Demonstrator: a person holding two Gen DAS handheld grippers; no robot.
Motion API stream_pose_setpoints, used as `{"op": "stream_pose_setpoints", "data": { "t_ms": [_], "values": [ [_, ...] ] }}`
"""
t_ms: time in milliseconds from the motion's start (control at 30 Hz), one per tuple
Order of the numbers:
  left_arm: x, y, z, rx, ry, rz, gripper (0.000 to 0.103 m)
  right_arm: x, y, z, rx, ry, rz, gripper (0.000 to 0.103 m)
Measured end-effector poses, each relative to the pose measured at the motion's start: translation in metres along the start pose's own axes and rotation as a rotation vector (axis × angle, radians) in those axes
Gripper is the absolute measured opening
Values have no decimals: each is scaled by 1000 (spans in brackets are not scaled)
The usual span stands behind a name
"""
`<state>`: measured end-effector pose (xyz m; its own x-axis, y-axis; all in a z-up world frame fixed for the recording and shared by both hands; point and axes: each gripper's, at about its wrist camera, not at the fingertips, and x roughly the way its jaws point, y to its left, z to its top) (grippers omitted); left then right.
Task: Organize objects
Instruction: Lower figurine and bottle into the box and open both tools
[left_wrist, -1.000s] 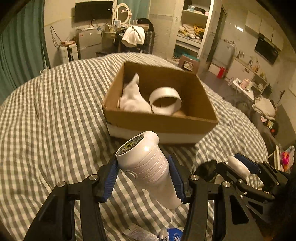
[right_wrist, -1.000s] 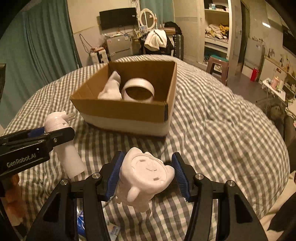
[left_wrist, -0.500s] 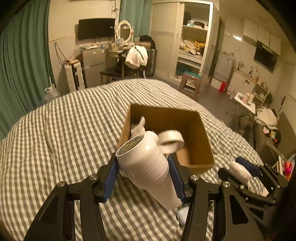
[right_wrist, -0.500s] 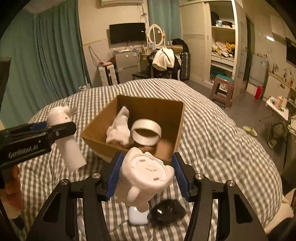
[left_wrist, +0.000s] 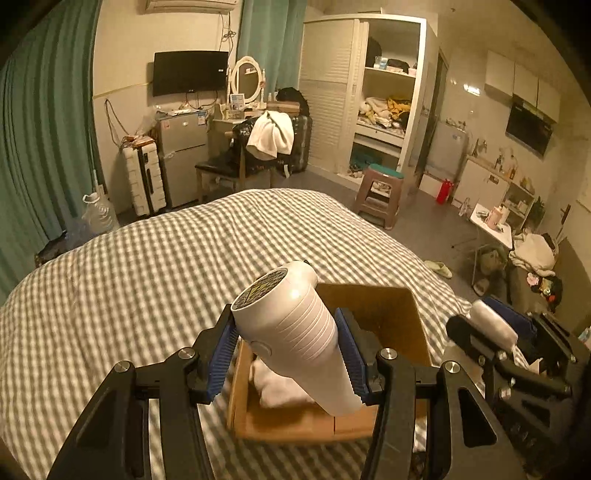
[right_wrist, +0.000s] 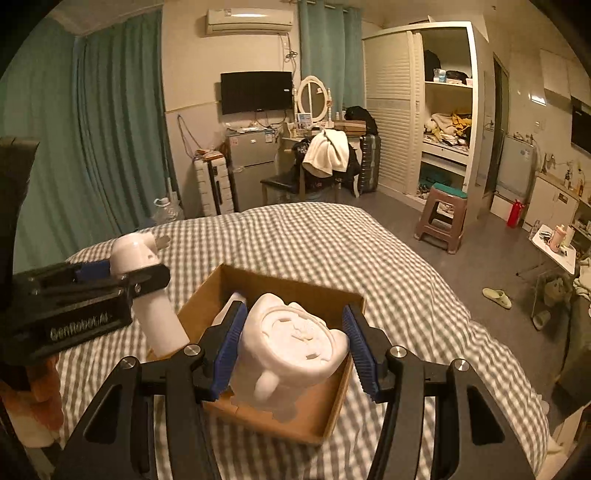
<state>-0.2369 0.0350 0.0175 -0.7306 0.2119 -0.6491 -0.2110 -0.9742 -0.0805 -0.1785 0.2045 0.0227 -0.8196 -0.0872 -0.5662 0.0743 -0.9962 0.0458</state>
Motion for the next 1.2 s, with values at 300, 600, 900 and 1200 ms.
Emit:
{"op": "stream_pose_setpoints", "data": {
  "t_ms": [300, 600, 900, 1200],
  "values": [
    [75, 18, -15, 11, 81, -15, 54, 100, -12, 24, 20, 136, -71, 54],
    [105, 10, -40, 99, 114, -13, 54, 159, -20, 11, 10, 249, -86, 55],
    [66, 10, -25, 8, 77, -67, 87, 102, -37, 33, 67, 155, -62, 76],
    [-7, 2, -35, 39, 52, 1, 93, -9, -49, 29, 32, 115, -68, 82]
  ]
}}
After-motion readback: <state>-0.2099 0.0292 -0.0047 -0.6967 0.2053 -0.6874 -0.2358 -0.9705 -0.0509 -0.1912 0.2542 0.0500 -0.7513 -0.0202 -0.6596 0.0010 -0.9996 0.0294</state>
